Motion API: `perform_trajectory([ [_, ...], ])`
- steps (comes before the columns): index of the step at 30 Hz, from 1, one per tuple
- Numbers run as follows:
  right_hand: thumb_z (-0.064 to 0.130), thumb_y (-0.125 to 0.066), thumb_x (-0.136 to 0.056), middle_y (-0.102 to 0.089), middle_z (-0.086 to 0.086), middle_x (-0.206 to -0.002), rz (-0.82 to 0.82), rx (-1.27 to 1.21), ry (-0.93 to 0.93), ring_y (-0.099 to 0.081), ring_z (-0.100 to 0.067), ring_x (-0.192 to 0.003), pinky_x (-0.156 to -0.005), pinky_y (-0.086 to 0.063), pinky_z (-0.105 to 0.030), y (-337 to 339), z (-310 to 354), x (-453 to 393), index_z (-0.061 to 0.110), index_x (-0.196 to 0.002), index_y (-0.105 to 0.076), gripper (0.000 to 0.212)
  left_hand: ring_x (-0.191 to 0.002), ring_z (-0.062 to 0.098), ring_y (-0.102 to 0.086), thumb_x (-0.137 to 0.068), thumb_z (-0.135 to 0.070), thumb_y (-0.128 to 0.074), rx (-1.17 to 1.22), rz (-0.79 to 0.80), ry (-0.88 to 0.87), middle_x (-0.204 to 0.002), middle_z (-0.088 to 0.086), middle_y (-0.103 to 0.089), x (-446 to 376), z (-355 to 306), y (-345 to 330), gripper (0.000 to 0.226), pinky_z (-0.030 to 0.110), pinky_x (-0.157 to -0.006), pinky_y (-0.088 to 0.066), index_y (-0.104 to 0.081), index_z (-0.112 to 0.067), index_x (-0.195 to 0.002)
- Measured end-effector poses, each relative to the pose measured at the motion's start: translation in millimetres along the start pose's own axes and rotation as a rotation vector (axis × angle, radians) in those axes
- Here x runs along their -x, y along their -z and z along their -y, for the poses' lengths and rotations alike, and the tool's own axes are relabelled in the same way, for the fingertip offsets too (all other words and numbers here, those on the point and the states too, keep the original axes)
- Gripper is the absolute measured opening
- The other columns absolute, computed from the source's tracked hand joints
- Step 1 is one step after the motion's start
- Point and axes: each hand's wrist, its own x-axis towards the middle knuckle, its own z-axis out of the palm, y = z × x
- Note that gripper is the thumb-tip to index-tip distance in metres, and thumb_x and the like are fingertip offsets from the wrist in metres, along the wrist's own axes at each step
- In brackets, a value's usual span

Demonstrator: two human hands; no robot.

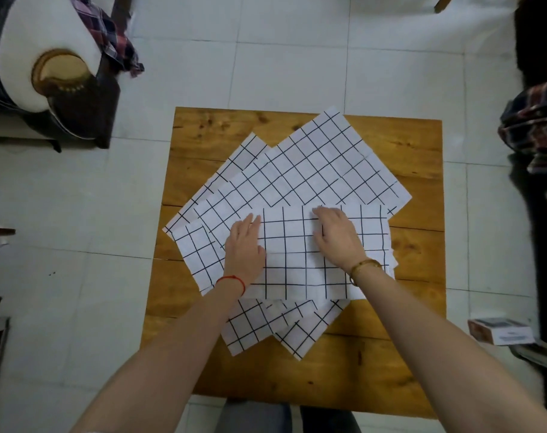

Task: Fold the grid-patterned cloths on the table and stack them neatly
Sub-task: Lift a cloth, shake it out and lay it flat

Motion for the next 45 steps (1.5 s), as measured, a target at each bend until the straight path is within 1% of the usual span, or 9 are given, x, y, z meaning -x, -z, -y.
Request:
perform_trajectory([
  [5,0.027,-0.044,-0.096,-0.027,-0.004,-0.156,0.106,0.19,0.11,-0.02,-0.03,-0.144,-0.116,-0.023,-0.047,-29.7,38.2,-35.5,0.014,-0.149,-0.027,0.057,-0.146,0.03,-0.013,-0.092,-0.021,-0.053,-0.194,0.063,-0.017,-0.16,0.002,-0.013,-23.4,11.2,-12.2,0.072,0.047,-0.115,-0.026,-0.014,-0.019,-0.152],
  [10,0.03,-0.039,-0.1,-0.016,-0.002,-0.16,0.177,0.298,0.134,-0.011,-0.029,-0.147,-0.119,-0.011,-0.051,-62.1,60.2,-46.5,0.015,-0.151,-0.018,0.058,-0.146,0.031,-0.01,-0.095,-0.028,-0.046,-0.252,0.072,-0.026,-0.161,0.002,-0.01,-27.2,19.3,-17.6,0.067,0.052,-0.115,-0.022,-0.013,-0.019,-0.152],
  [16,0.029,-0.043,-0.097,-0.025,0.0,-0.158,0.12,0.355,0.103,-0.019,-0.029,-0.146,-0.116,-0.019,-0.055,-75.5,43.3,-39.3,0.015,-0.15,-0.027,0.057,-0.148,0.035,0.0,-0.096,-0.031,-0.043,-0.29,0.047,-0.075,-0.162,-0.002,0.002,-25.5,32.9,-22.9,0.07,0.062,-0.116,-0.008,-0.006,-0.022,-0.154],
  [29,0.037,-0.019,-0.099,-0.019,-0.002,-0.16,-0.056,0.361,-0.33,-0.011,-0.03,-0.147,-0.118,-0.01,-0.053,-17.8,-73.8,13.2,0.012,-0.151,-0.022,0.058,-0.147,0.04,0.002,-0.093,-0.034,-0.044,-0.366,0.017,-0.076,-0.163,0.003,0.0,-21.2,37.5,-29.8,0.074,0.07,-0.11,-0.008,-0.004,-0.026,-0.154],
  [34,0.046,-0.012,-0.097,-0.013,-0.001,-0.161,-0.077,0.279,-0.435,-0.003,-0.027,-0.148,-0.119,-0.004,-0.052,-0.3,-95.3,20.5,0.014,-0.152,-0.018,0.064,-0.147,0.036,0.009,-0.095,-0.029,-0.041,-0.29,0.068,-0.058,-0.162,0.001,0.008,-20.9,33.5,-26.7,0.073,0.066,-0.114,-0.004,0.003,-0.028,-0.153],
  [36,0.042,-0.019,-0.1,-0.015,-0.002,-0.16,-0.081,0.28,-0.389,-0.004,-0.027,-0.148,-0.119,-0.005,-0.051,5.1,-94.8,21.1,0.014,-0.151,-0.021,0.058,-0.148,0.034,0.001,-0.095,-0.024,-0.043,-0.204,0.042,-0.048,-0.162,0.005,0.003,-18.1,30.7,-23.2,0.071,0.06,-0.117,-0.008,-0.003,-0.026,-0.154],
  [38,0.035,-0.029,-0.101,-0.022,-0.006,-0.158,-0.109,0.264,-0.326,-0.011,-0.03,-0.147,-0.119,-0.009,-0.052,7.9,-88.0,20.7,0.012,-0.148,-0.026,0.052,-0.141,0.031,-0.023,-0.092,-0.019,-0.049,-0.092,-0.088,-0.043,-0.156,0.011,-0.02,-11.5,27.0,-19.0,0.062,0.051,-0.114,-0.026,-0.024,-0.018,-0.149],
  [41,0.029,-0.041,-0.098,-0.03,-0.009,-0.154,-0.086,0.269,-0.185,-0.021,-0.031,-0.144,-0.117,-0.018,-0.05,3.9,-68.8,19.4,0.011,-0.146,-0.031,0.052,-0.112,0.021,-0.045,-0.087,-0.02,-0.057,0.084,-0.289,0.093,-0.124,0.005,-0.048,2.8,20.6,-19.4,0.042,0.039,-0.094,-0.045,-0.047,-0.014,-0.127],
  [45,0.025,-0.054,-0.091,-0.036,-0.007,-0.151,0.031,0.292,-0.004,-0.029,-0.031,-0.14,-0.115,-0.027,-0.047,-16.0,-39.6,19.7,0.011,-0.146,-0.032,0.061,-0.103,0.024,-0.049,-0.085,-0.026,-0.064,0.289,-0.222,0.359,-0.107,0.005,-0.053,19.4,18.4,-29.6,0.035,0.041,-0.087,-0.047,-0.053,-0.011,-0.115],
])
